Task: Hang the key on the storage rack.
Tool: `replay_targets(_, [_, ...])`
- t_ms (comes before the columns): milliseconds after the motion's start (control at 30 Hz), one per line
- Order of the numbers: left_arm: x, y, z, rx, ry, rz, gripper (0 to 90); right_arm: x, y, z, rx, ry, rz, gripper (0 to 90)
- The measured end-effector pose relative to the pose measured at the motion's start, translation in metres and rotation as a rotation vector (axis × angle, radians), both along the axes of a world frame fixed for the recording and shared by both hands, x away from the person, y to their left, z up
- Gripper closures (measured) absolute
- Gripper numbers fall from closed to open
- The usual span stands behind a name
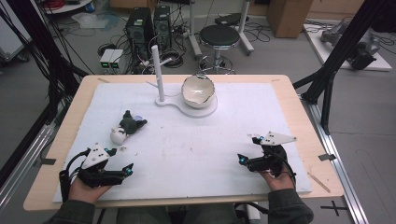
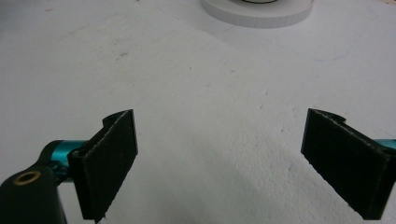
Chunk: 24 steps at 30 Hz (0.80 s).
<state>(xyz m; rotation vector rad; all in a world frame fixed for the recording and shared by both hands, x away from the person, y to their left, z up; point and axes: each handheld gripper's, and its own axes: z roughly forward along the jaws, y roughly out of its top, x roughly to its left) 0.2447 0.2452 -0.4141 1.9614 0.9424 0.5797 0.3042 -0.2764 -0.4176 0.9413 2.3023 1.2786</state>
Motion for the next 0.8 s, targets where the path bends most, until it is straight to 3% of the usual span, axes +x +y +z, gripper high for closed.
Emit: replay_targets(800, [-0.0016,-0.0035,0.0025,0.004,-0.01,-0.017,19.1,-0.0065,-0.0004,0.0033,-0.004,-0.013,0.008,9.9])
